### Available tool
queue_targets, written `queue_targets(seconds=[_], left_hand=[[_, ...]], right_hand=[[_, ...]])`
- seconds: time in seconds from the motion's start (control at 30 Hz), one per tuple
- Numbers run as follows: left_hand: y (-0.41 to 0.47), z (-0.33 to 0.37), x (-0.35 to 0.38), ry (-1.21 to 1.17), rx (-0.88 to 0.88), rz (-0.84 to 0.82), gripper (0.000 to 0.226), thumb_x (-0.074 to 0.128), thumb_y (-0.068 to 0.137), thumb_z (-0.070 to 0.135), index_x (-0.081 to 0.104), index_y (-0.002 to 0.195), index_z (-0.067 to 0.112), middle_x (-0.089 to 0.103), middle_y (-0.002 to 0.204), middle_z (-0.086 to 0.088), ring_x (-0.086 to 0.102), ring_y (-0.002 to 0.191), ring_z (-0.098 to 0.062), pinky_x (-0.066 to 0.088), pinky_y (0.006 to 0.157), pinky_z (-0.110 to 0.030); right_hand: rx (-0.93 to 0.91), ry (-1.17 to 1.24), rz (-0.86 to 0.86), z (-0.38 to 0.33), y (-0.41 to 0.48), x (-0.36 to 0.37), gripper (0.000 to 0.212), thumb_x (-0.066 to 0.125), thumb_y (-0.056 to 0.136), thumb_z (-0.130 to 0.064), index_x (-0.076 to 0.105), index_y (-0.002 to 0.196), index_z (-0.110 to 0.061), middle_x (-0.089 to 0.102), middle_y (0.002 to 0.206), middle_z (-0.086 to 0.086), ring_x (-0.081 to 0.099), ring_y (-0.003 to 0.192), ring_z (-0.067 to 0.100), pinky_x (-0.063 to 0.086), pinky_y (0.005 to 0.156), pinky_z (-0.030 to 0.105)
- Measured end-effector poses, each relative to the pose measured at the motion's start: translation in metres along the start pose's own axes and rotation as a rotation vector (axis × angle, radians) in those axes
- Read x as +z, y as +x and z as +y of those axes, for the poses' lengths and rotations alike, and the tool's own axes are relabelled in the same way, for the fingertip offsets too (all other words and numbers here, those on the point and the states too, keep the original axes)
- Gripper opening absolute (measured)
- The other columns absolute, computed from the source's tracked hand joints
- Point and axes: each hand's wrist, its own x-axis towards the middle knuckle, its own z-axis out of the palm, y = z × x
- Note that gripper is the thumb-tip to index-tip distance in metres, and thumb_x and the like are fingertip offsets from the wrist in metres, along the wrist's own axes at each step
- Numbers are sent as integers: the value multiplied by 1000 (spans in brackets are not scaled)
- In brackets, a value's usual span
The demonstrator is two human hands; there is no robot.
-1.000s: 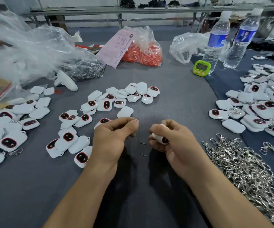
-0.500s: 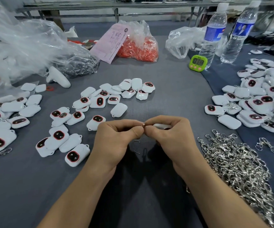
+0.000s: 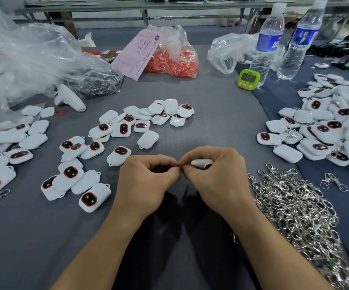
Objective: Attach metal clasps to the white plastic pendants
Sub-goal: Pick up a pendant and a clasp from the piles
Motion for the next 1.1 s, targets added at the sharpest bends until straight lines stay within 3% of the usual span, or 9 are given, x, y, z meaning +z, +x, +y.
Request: queue_targets(seconds=[0.07,0.2,0.27,0.4,0.57,0.7,0.83,1.1], left_hand=[[1,0,-1,-94,-9,-6,23,78,78,7,80,73,29,75,70,4,68,64,-4,51,62,-14],[2,1,-2,-186,-10,-27,22,76,79,3,80,74,24,76,72,-1,69,68,-9,52,66,-16],[2,0,-1,-170,-1,-25,24,77,79,3,80,75,26,76,74,1,70,69,-8,53,66,-15],[1,0,-1,-127,20,-49,26,79,79,3,81,77,30,77,75,4,72,70,-7,53,66,-14],[1,2,-7,-29,3,-100,23,80,76,8,81,73,31,76,70,3,69,64,-7,54,62,-17],[3,2,-10,-1,-51,-156,21,81,75,7,81,73,28,74,68,-6,63,61,-13,52,62,-28],[4,3,-15,38,-86,-250,22,78,75,4,81,73,26,73,66,-7,61,58,-11,49,59,-24],[2,5,-13,23,-53,-274,21,75,74,0,81,72,20,70,64,-13,56,57,-13,45,57,-25]], right_hand=[[80,76,-51,0,2,-1,21,80,78,-14,78,71,-34,71,64,-14,62,57,-1,44,50,10],[149,177,-102,1,4,-3,13,82,78,-19,79,72,-30,72,64,-9,63,60,2,47,56,17],[146,159,-88,1,3,-3,14,81,78,-19,79,72,-31,72,65,-7,64,62,5,50,56,20],[104,104,-6,0,3,-3,21,80,76,-16,77,68,-34,67,57,-11,56,54,-2,41,49,11],[100,71,-77,-1,1,-6,23,78,77,-12,78,69,-33,70,61,-11,63,59,3,50,52,18],[77,51,-137,0,2,-8,23,76,78,-8,78,68,-29,67,57,-12,58,53,-1,41,47,11],[72,5,-232,3,4,-10,25,73,78,-6,78,68,-29,65,54,-13,57,52,-1,39,48,9],[109,136,-329,9,8,-13,14,75,74,-14,79,73,-27,70,63,-2,59,60,7,48,57,28]])
